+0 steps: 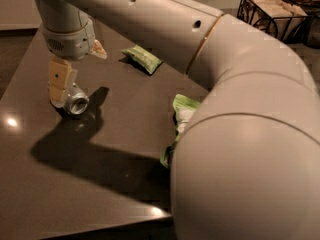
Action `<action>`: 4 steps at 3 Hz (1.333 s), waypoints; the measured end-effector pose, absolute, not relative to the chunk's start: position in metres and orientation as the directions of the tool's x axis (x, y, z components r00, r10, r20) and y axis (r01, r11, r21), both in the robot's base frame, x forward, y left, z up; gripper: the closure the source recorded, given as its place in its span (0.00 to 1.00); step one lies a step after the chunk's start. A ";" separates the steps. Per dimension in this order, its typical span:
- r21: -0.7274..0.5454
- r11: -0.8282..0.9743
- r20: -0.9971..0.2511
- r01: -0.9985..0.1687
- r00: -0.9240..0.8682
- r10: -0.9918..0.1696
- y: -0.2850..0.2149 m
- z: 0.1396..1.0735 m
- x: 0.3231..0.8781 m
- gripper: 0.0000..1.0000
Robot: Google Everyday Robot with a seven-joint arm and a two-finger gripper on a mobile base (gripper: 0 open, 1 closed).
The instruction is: Place 7up can upright
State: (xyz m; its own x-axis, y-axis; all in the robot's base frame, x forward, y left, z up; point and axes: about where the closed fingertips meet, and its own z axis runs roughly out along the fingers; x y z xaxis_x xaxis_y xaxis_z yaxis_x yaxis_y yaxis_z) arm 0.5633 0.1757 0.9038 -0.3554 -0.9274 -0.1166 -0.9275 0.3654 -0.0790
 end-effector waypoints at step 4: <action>-0.057 0.410 -0.064 -0.910 -0.407 -0.911 0.254 0.864 0.583 0.00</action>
Offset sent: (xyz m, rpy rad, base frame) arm -0.0065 0.0624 -0.0355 -0.1328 0.0901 -0.0267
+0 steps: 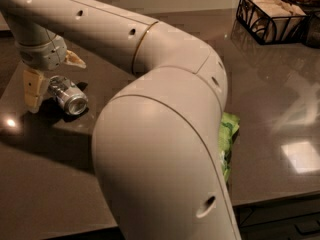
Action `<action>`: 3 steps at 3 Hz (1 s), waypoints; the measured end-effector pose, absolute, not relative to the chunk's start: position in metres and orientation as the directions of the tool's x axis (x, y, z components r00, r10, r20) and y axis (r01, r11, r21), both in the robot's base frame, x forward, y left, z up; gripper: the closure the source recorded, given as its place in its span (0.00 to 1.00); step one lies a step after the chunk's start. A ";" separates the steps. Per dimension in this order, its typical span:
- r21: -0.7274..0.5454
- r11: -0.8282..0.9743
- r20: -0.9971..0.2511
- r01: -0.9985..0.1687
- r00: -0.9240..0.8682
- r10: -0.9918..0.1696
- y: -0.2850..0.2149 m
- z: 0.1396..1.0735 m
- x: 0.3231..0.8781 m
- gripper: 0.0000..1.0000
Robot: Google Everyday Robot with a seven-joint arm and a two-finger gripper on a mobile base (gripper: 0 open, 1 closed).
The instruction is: Place 7up can upright
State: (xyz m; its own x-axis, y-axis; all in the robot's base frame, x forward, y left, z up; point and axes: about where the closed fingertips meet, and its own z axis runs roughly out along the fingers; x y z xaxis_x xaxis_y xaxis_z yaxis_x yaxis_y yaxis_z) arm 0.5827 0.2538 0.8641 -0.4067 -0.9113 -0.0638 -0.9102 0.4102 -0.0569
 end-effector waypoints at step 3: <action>-0.049 0.362 -0.035 -0.931 -0.361 -0.932 0.264 0.855 0.591 0.65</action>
Offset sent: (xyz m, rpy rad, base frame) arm -0.0050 -0.0166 -0.0074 -0.1078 0.0936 0.0216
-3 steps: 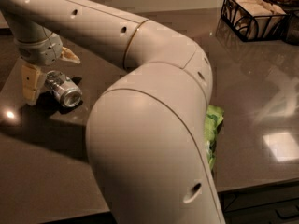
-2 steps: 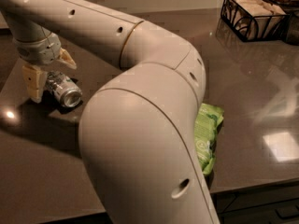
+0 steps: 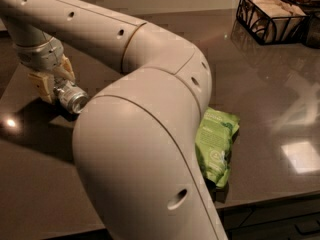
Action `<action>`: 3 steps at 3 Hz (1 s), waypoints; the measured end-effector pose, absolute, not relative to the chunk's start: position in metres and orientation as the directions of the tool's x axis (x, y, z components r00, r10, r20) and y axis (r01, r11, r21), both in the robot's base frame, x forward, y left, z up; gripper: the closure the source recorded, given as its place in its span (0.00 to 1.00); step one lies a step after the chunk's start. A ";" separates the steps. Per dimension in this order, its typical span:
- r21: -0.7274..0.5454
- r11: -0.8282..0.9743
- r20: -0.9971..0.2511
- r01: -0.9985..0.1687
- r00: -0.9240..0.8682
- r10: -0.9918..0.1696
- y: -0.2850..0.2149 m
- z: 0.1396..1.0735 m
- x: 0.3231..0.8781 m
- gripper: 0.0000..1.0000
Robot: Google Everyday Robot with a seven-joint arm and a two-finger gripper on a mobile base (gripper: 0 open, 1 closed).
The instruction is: Place 7up can upright
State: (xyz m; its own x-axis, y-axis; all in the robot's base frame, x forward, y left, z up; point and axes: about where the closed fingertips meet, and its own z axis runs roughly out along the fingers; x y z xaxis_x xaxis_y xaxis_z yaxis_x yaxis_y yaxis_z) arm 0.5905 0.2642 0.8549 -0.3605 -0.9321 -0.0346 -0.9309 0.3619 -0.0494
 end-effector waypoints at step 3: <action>-0.086 0.125 -0.335 -0.988 -0.089 -0.938 0.243 0.942 0.564 1.00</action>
Offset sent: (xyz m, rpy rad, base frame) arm -0.0418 -0.0302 0.1075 0.2604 -0.0851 0.3398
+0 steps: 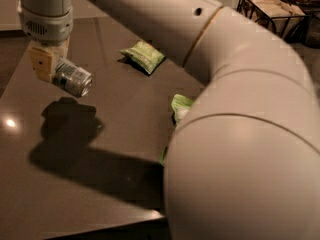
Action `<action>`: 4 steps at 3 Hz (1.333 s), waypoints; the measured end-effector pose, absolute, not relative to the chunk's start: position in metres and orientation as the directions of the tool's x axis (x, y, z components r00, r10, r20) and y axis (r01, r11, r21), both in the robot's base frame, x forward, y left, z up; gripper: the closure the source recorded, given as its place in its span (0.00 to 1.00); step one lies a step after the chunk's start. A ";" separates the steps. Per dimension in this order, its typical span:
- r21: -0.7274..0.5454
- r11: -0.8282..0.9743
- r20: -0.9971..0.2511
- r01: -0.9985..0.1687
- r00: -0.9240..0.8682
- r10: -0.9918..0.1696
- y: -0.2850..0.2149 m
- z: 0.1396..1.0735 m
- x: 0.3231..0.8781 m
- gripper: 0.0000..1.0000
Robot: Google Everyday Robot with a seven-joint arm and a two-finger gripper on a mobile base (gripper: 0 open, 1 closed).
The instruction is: Place 7up can upright
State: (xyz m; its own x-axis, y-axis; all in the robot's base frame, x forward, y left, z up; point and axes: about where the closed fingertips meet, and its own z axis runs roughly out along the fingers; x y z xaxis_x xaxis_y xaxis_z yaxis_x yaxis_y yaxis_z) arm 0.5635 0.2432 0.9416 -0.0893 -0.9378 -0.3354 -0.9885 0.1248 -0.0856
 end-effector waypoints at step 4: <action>-0.167 0.278 -0.780 -0.946 -0.046 -0.624 0.164 1.001 0.596 1.00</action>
Offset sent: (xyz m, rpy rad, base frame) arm 0.0431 -0.0915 0.0731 0.6107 -0.2165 -0.1173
